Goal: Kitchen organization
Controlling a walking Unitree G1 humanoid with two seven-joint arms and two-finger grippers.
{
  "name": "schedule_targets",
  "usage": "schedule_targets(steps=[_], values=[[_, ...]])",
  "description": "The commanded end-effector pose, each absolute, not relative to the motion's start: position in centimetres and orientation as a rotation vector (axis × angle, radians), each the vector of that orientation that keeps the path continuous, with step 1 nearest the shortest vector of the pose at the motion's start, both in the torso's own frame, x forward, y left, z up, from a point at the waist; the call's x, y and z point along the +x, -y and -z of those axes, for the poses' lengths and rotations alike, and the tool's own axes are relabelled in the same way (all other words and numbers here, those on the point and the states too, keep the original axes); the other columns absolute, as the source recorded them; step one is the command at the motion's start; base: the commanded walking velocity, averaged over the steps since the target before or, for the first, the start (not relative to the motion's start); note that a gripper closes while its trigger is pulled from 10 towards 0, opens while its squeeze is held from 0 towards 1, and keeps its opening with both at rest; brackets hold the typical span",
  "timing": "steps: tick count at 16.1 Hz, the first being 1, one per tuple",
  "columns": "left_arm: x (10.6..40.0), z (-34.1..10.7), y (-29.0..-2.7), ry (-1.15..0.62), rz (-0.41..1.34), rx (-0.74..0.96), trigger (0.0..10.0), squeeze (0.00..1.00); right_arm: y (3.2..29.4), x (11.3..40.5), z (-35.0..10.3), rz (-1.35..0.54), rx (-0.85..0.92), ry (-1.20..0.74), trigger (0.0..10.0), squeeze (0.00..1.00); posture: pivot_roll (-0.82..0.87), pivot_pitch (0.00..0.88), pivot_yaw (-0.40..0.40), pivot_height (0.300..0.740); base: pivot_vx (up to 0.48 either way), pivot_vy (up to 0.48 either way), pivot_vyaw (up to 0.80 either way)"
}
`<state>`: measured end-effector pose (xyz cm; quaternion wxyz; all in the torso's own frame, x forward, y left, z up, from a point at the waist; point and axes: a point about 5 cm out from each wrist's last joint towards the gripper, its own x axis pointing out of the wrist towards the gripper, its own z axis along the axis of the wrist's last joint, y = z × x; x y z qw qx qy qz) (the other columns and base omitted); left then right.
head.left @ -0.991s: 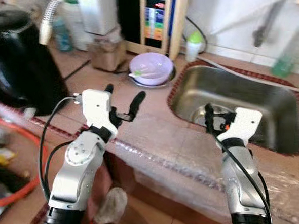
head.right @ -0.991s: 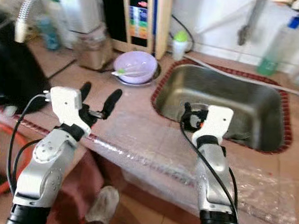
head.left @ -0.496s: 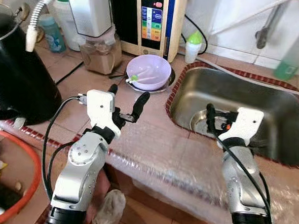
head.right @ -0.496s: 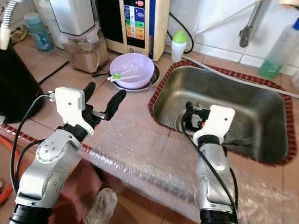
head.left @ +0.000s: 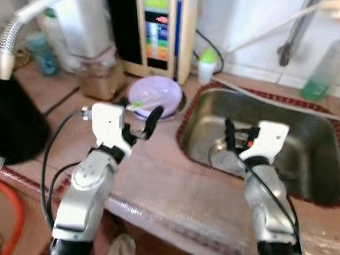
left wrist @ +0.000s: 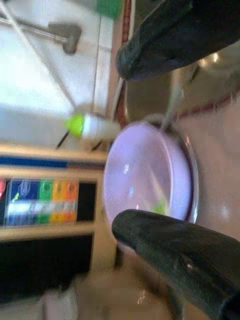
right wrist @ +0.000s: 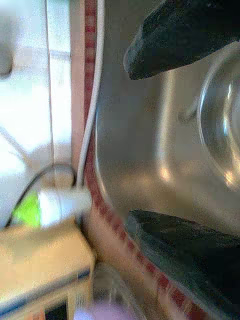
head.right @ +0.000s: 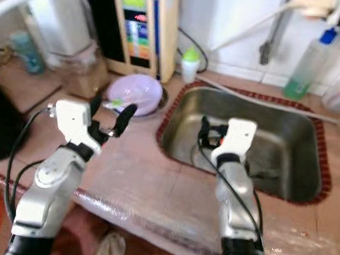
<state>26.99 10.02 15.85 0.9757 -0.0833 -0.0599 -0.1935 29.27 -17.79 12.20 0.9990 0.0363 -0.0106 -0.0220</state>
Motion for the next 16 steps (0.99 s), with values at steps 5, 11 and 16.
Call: schedule_targets(steps=[5, 11, 16], values=[[26.7, -15.5, -10.4, 0.092, 0.397, -0.154, 10.0, 0.00, 17.6, 29.2, -12.1, 0.047, 0.079, 0.020, 10.0, 0.00, -0.10, 0.027, 0.054, 0.740, 0.000, 0.000, 0.00], [27.0, -14.8, -10.8, 0.046, 0.334, -0.122, 10.0, 0.00, 17.6, 29.1, -12.0, 0.048, 0.082, 0.013, 10.0, 0.00, -0.10, 0.032, 0.054, 0.740, 0.000, 0.000, 0.00], [28.0, -13.9, -11.6, 0.000, 0.254, -0.094, 10.0, 0.00, 17.6, 29.3, -12.1, 0.046, 0.087, 0.013, 10.0, 0.00, -0.10, 0.029, 0.050, 0.740, 0.000, 0.000, -0.21]])
